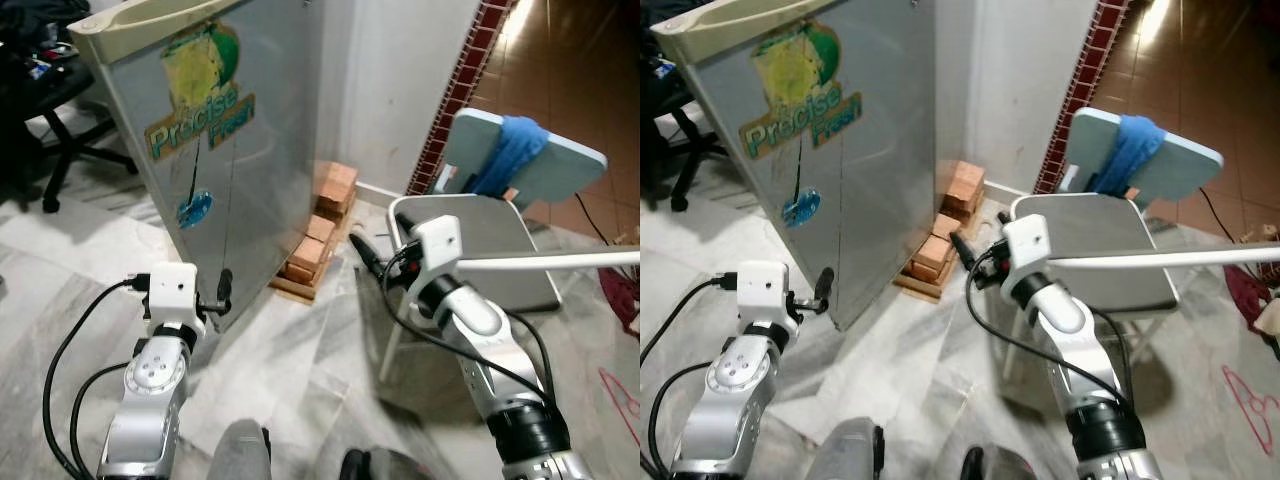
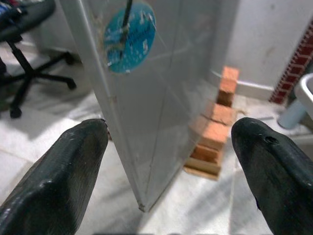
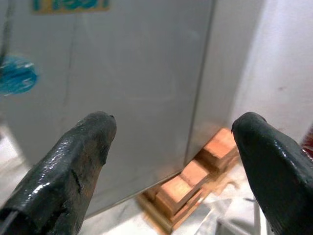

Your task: Restocking fridge

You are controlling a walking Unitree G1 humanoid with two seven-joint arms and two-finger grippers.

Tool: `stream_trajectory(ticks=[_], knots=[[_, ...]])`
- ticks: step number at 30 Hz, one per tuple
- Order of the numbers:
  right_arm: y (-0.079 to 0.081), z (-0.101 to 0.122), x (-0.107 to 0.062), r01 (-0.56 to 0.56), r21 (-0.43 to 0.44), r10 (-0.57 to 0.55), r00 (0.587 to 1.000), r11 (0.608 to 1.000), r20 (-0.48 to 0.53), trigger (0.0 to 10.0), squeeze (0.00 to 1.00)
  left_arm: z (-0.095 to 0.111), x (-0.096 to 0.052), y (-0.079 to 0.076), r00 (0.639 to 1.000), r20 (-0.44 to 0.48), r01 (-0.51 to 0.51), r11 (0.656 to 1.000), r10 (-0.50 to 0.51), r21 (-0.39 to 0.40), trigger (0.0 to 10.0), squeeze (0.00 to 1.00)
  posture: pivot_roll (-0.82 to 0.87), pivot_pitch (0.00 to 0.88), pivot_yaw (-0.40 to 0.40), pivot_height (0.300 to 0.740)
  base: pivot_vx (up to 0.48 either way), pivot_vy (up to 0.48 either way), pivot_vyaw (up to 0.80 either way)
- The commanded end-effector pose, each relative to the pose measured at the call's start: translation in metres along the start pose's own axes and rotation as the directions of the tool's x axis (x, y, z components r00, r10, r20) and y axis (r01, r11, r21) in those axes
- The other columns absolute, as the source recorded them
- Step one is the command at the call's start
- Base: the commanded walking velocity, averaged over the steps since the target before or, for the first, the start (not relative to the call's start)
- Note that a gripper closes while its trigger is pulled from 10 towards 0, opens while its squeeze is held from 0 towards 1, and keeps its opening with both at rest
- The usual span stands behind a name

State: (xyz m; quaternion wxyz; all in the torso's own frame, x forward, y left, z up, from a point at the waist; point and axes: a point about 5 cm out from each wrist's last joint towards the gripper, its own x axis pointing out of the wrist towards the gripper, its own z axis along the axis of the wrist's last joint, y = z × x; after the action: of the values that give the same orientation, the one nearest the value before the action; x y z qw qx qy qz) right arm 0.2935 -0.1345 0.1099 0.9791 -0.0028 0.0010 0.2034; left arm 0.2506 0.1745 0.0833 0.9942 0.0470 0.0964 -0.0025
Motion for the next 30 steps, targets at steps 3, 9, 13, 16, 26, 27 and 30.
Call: stream_trajectory(ticks=[3, 9, 13, 16, 26, 27, 30], knots=[[0.005, -0.004, -0.004, 0.049, 0.017, -0.049, 0.999, 0.999, 0.004, 10.0, 0.0, 0.003, 0.002, 0.006, 1.0, 0.018, -0.024, 1.0, 0.023, 0.02, 10.0, 0.0, 0.08, 0.105, -0.029, 0.74, 0.0, 0.48, 0.0], [0.004, -0.009, -0.008, 0.134, 0.035, -0.135, 0.991, 0.99, 0.016, 10.0, 0.0, 0.004, 0.003, 0.008, 0.999, 0.032, -0.035, 0.999, 0.035, 0.011, 10.0, 0.0, 0.08, 0.109, -0.025, 0.74, 0.0, 0.48, -0.76], [0.004, -0.011, -0.009, 0.152, 0.036, -0.153, 0.988, 0.988, 0.02, 10.0, 0.0, 0.004, 0.003, 0.006, 0.999, 0.038, -0.026, 1.0, 0.026, 0.008, 10.0, 0.0, 0.08, 0.108, -0.024, 0.74, 0.0, 0.48, -0.8], [0.004, -0.011, -0.008, 0.157, 0.035, -0.158, 0.987, 0.987, 0.02, 10.0, 0.0, 0.005, 0.004, 0.005, 0.999, 0.044, -0.023, 1.0, 0.023, 0.006, 10.0, 0.0, 0.08, 0.108, -0.026, 0.74, 0.0, 0.48, -0.69], [0.006, -0.011, -0.001, 0.173, 0.034, -0.174, 0.984, 0.984, 0.042, 10.0, 0.0, 0.014, 0.007, 0.007, 0.996, 0.087, -0.02, 0.999, 0.017, 0.039, 10.0, 0.0, 0.12, 0.128, 0.0, 0.74, 0.0, 0.48, -0.57], [0.006, -0.01, -0.001, 0.175, 0.035, -0.177, 0.983, 0.984, 0.045, 10.0, 0.0, 0.016, 0.007, 0.007, 0.995, 0.095, -0.016, 0.999, 0.012, 0.044, 10.0, 0.0, 0.12, 0.129, 0.0, 0.74, 0.0, 0.48, 0.0], [0.006, -0.011, -0.001, 0.183, 0.042, -0.185, 0.982, 0.982, 0.045, 10.0, 0.0, 0.016, 0.006, 0.004, 0.995, 0.099, -0.015, 0.999, 0.011, 0.047, 10.0, 0.0, 0.12, 0.131, -0.016, 0.74, 0.0, 0.48, 0.0]])
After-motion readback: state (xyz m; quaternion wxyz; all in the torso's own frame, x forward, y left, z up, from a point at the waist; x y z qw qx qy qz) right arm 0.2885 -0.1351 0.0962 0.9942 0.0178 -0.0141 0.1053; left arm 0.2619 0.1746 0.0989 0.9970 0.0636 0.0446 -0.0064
